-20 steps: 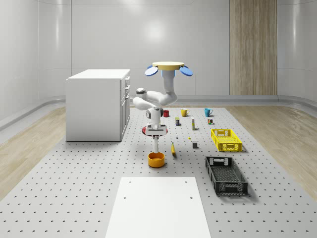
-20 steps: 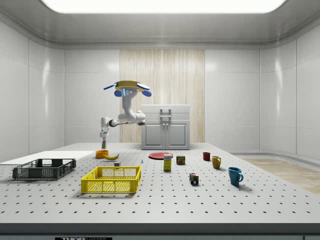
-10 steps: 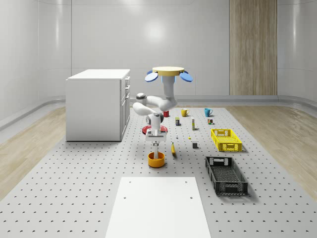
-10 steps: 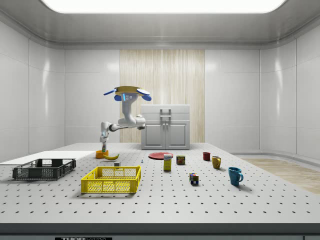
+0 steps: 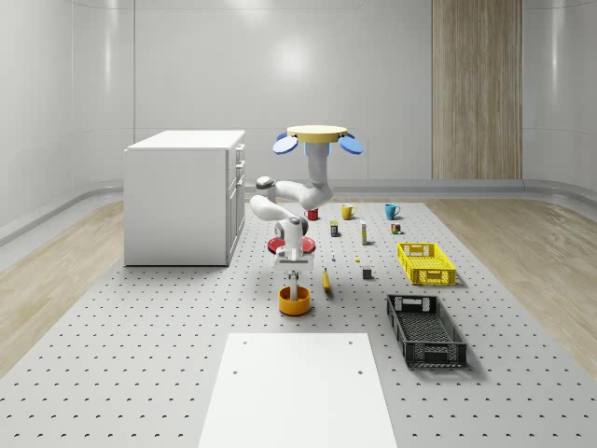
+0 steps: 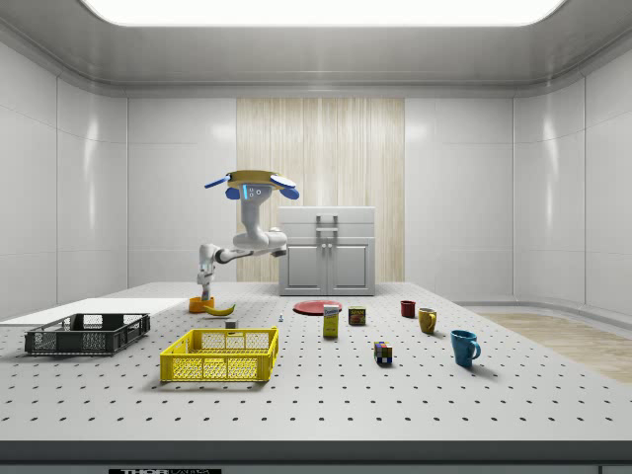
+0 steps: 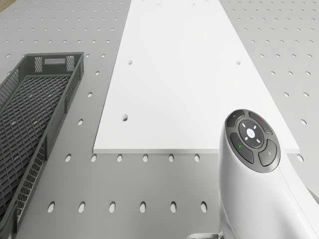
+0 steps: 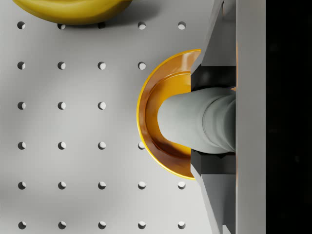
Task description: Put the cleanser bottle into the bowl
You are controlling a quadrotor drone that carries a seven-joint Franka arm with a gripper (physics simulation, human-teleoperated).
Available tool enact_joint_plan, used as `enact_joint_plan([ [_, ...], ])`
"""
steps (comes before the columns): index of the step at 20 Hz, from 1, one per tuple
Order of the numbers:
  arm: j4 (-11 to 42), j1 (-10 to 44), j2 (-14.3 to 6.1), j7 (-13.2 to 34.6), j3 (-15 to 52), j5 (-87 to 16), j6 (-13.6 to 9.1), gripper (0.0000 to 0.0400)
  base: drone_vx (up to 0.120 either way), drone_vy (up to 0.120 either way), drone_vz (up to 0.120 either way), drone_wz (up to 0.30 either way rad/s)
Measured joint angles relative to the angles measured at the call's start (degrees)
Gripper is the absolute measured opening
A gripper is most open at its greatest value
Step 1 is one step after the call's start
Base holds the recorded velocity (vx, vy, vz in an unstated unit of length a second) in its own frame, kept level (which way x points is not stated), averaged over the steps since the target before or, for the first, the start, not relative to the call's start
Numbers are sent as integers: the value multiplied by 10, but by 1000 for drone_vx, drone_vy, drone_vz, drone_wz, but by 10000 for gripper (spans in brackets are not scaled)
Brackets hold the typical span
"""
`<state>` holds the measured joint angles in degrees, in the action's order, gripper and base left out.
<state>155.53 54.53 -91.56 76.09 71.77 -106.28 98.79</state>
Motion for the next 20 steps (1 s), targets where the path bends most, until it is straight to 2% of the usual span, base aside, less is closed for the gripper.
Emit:
enact_joint_plan([
  [3, -2, 2, 1, 0, -7, -7, 3, 156, 0, 0, 0, 0],
  [6, -4, 3, 2, 1, -11, -9, 4, 274, 0, 0, 0, 0],
  [8, -4, 3, 2, 0, -10, -8, 4, 324, 0, 0, 0, 0],
  [10, -1, 1, 1, 0, -3, -1, 1, 354, 0, 0, 0, 0],
  [14, 7, -6, 0, -2, 21, 22, -9, 383, 0, 0, 0, 0],
  [20, 16, -14, -2, -4, 59, 57, -24, 396, 0, 0, 0, 0],
])
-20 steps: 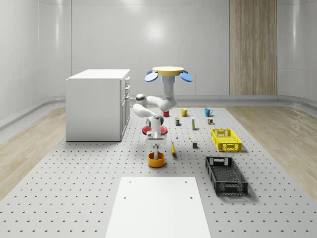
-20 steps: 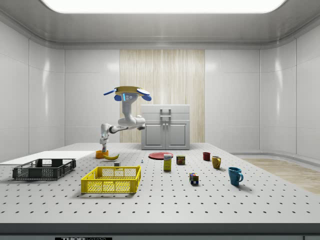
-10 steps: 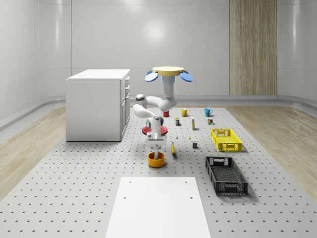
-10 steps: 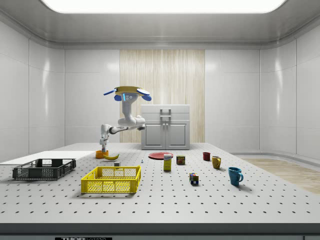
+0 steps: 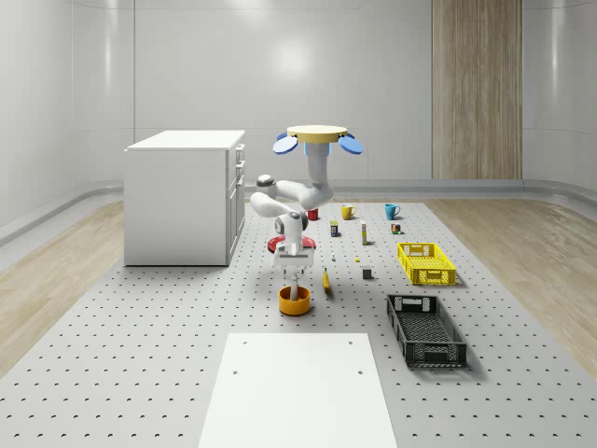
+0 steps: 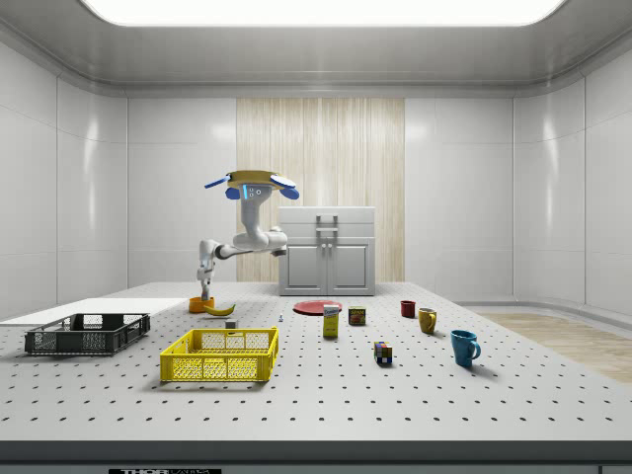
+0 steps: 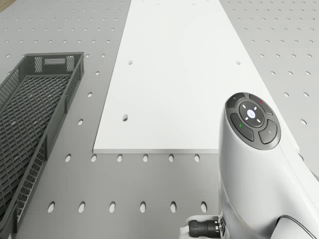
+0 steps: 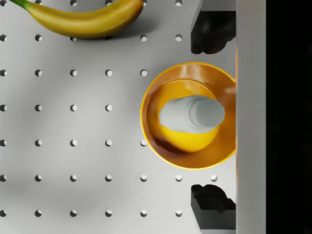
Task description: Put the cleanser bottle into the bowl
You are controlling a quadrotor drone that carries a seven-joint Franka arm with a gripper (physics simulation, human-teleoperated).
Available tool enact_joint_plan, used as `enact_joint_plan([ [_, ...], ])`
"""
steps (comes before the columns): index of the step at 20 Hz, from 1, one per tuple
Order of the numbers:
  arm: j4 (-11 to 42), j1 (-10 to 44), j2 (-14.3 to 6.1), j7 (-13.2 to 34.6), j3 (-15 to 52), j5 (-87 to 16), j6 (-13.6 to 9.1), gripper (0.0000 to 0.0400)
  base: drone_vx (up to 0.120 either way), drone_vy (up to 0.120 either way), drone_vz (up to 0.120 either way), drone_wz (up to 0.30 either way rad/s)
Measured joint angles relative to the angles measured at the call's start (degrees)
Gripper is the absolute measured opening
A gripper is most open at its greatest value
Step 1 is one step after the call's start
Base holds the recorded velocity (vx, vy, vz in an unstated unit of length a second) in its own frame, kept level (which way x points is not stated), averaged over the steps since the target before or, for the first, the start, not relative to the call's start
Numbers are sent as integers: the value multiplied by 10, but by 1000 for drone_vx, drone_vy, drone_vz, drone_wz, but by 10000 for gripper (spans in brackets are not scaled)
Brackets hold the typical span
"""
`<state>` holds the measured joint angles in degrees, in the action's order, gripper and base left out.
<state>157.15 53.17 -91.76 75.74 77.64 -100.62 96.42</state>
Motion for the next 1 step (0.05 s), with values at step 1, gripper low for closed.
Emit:
enact_joint_plan([
  [1, 0, 0, 0, 0, 1, 1, 0, 397, 0, 0, 0, 0],
])
